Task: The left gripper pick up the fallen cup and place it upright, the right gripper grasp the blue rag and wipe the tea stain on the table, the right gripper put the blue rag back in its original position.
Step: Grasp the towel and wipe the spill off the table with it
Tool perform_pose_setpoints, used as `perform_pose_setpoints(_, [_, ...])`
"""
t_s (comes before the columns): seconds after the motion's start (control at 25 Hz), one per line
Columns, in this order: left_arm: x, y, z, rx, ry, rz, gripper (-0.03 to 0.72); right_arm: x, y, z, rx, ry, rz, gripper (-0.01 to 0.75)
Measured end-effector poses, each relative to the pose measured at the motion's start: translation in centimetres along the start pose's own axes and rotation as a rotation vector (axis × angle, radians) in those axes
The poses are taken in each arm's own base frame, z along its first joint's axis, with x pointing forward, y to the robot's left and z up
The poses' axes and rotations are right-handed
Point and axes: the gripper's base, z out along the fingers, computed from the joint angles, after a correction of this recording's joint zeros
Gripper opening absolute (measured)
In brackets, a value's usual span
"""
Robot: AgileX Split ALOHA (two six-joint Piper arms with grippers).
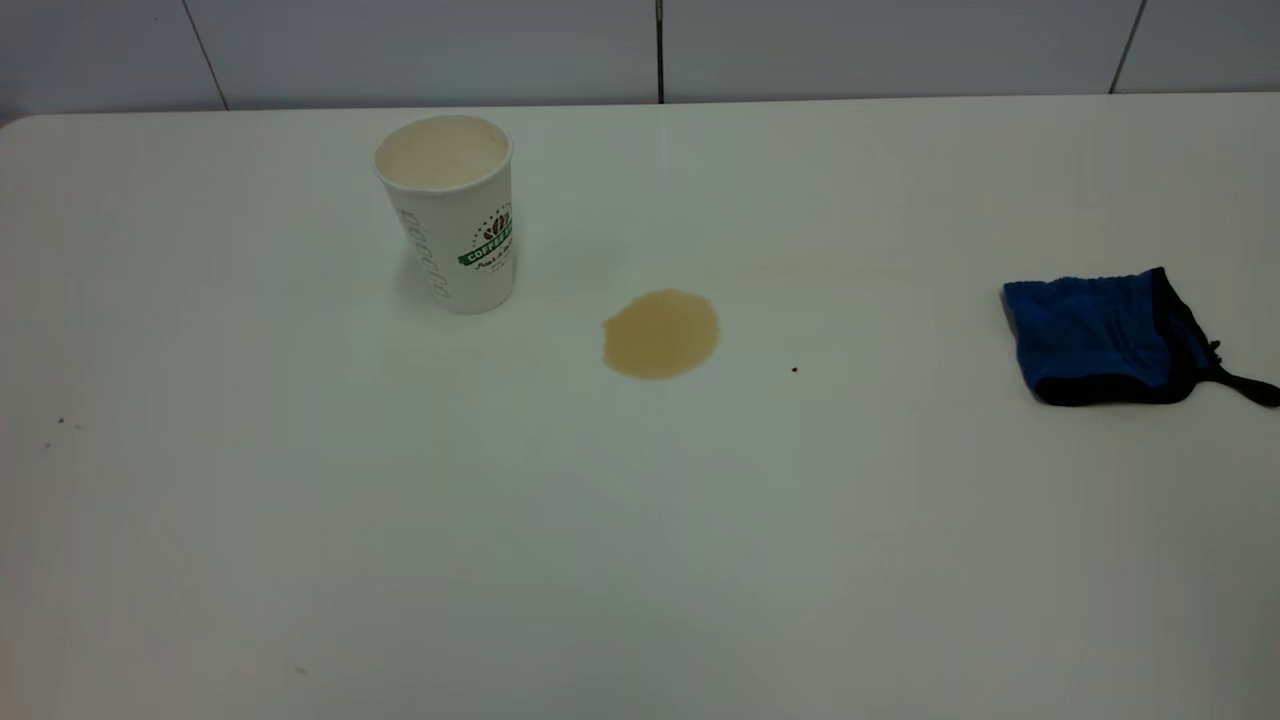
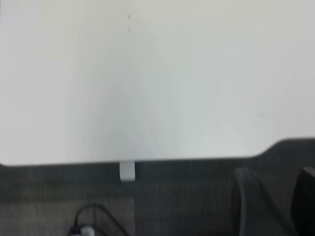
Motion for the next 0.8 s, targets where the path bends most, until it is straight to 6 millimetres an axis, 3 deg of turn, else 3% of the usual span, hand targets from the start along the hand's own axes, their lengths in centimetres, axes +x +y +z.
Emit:
perform_pose_setpoints(0.2, [1.4,-0.1,-0.8,-0.012,-0.088,-0.026,0.241,0.0,0.0,0.0,0.000,0.000,0.000,0.243])
perform_pose_setpoints(0.8, [3.3,-0.1,-1.2,-0.003,-0.165,0.005,0.241,0.0,0.0,0.0,0.000,0.000,0.000,0.243])
